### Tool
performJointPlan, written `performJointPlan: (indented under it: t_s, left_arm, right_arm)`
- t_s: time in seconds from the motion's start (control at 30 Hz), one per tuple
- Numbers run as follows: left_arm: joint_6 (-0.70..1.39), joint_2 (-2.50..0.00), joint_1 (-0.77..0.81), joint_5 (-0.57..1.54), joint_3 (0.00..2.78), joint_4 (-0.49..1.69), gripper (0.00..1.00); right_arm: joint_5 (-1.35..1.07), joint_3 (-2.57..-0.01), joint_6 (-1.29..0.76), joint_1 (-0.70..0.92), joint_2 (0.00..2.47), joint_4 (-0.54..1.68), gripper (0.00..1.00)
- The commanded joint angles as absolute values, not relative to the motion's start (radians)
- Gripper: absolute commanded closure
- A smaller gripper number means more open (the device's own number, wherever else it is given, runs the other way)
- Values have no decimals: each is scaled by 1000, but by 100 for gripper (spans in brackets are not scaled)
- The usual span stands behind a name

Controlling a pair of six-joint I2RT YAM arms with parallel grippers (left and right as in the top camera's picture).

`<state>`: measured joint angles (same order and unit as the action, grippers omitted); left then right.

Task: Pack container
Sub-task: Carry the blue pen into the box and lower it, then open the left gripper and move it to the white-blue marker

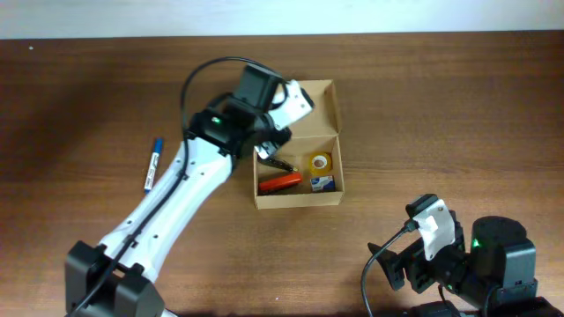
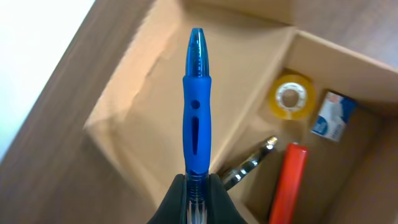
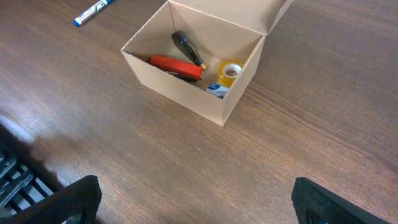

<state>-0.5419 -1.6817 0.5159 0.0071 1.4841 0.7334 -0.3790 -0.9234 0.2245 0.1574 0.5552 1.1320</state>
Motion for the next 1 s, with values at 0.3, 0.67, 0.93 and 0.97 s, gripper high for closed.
performJointPlan:
  t_s: [0.3, 0.67, 0.93, 0.97]
  left_arm:
    - [-868, -1832, 615, 117, 1488, 775, 98]
    - [-937, -1920, 614, 115, 1487, 802, 98]
    - [-936, -1938, 614, 52, 1487, 805, 75]
    - [-936, -1938, 614, 52, 1487, 805, 67]
  right_arm:
    - [-369, -921, 224, 150, 550, 1129, 1]
    - [-369, -921, 224, 150, 550, 1129, 1]
    - [-369, -921, 224, 150, 550, 1129, 1]
    - [-369, -921, 224, 150, 550, 1130, 1]
